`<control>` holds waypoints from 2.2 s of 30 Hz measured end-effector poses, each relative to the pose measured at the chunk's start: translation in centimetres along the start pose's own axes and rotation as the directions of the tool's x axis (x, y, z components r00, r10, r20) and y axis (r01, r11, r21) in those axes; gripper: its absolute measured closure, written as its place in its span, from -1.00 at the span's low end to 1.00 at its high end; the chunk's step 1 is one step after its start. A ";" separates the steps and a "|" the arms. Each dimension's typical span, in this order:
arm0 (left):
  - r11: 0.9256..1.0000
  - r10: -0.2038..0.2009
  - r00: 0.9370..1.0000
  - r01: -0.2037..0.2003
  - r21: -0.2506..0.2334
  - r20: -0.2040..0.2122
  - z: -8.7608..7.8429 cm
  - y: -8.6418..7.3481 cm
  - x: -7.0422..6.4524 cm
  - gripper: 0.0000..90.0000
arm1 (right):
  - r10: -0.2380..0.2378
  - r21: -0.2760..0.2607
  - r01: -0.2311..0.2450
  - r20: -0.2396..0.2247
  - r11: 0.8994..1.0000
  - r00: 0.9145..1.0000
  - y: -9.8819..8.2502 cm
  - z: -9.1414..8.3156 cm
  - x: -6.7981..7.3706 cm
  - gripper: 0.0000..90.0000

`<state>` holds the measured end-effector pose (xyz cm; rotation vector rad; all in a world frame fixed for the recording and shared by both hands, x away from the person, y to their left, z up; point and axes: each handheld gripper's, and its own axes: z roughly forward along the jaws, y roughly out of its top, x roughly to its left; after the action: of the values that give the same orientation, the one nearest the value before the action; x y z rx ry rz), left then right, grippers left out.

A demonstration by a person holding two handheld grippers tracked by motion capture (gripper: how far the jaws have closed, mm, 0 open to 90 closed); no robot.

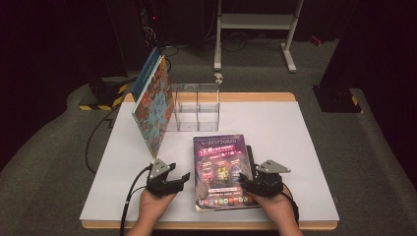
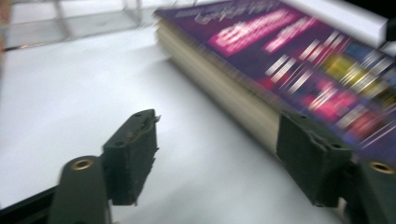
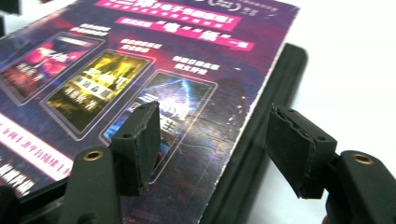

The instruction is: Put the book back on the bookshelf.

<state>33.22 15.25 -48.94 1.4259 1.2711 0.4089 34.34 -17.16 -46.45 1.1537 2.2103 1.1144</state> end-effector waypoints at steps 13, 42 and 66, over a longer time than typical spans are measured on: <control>0.999 0.024 0.999 -0.025 0.044 0.041 0.8 -0.9 -1.3 -0.35 | -0.013 0.000 0.013 0.062 1.000 0.998 0.2 -0.3 0.0 -0.15; 0.999 -0.041 0.980 0.044 -0.011 0.193 1.5 0.3 -4.7 -0.54 | 0.047 -0.016 -0.046 0.075 0.999 0.996 -1.2 -1.3 -0.7 -0.39; 0.984 -0.156 0.968 0.134 0.121 0.197 4.3 -0.9 -5.3 -0.75 | 0.104 -0.011 -0.106 -0.117 0.994 0.988 -2.0 -1.0 -1.4 -0.52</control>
<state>34.37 8.45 -48.97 1.4137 1.2334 0.0921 33.50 -19.46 -47.43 1.2398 2.2441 1.2709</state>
